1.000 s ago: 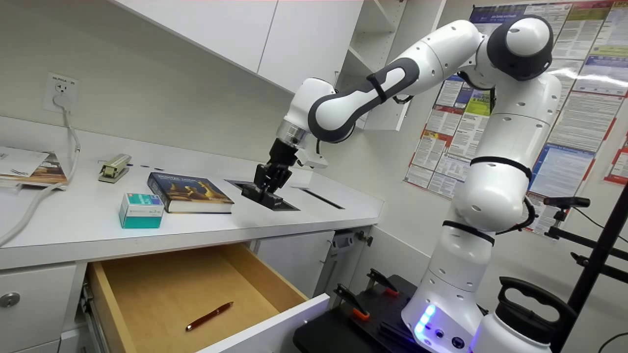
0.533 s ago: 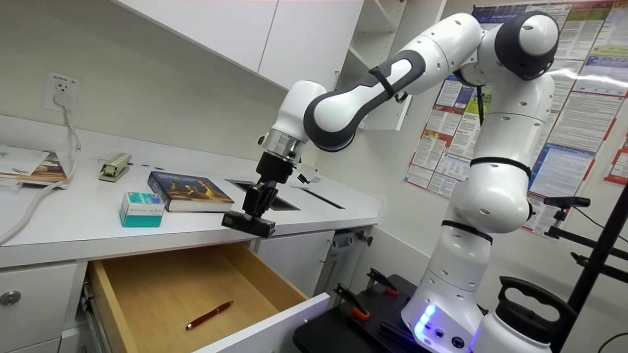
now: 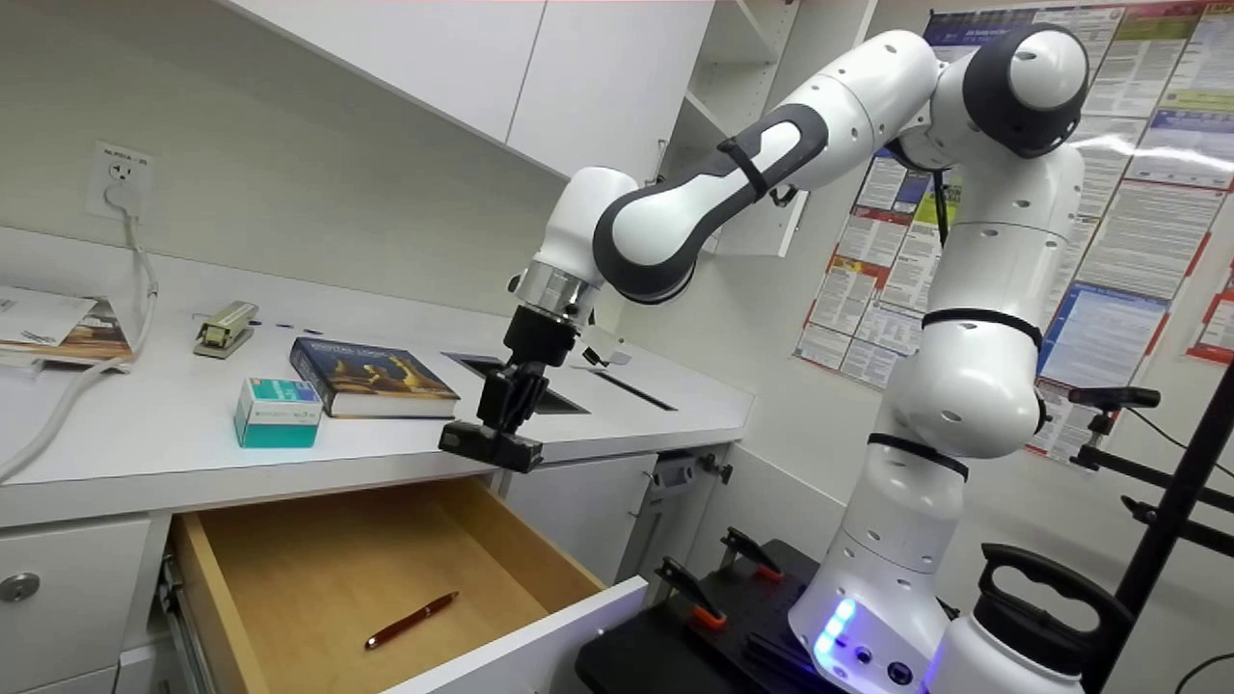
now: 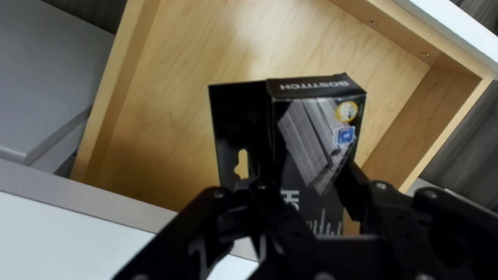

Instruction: Put the black box in the drawer

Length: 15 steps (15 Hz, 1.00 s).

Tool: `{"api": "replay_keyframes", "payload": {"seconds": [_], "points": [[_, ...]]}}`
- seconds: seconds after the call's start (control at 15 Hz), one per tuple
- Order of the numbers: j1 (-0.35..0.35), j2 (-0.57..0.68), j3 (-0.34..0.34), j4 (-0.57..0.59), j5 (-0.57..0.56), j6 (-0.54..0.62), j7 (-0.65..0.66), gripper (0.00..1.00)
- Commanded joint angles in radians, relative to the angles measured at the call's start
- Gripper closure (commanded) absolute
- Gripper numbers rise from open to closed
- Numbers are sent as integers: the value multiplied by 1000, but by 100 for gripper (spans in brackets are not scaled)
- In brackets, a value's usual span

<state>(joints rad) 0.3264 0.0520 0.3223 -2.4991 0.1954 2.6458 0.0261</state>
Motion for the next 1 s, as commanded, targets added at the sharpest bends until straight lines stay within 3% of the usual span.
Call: {"api": "replay_keyframes", "payload": {"seconds": [0.0,0.27,0.53,0.8,0.93], "points": [[18,70,17,5,-3,74,95,81],[63,196,26,15,-20,263,207,81],[161,352,-34,69,-76,422,295,81],[304,495,-156,187,-86,433,362,81],[343,555,-183,252,-70,423,370,81]]}}
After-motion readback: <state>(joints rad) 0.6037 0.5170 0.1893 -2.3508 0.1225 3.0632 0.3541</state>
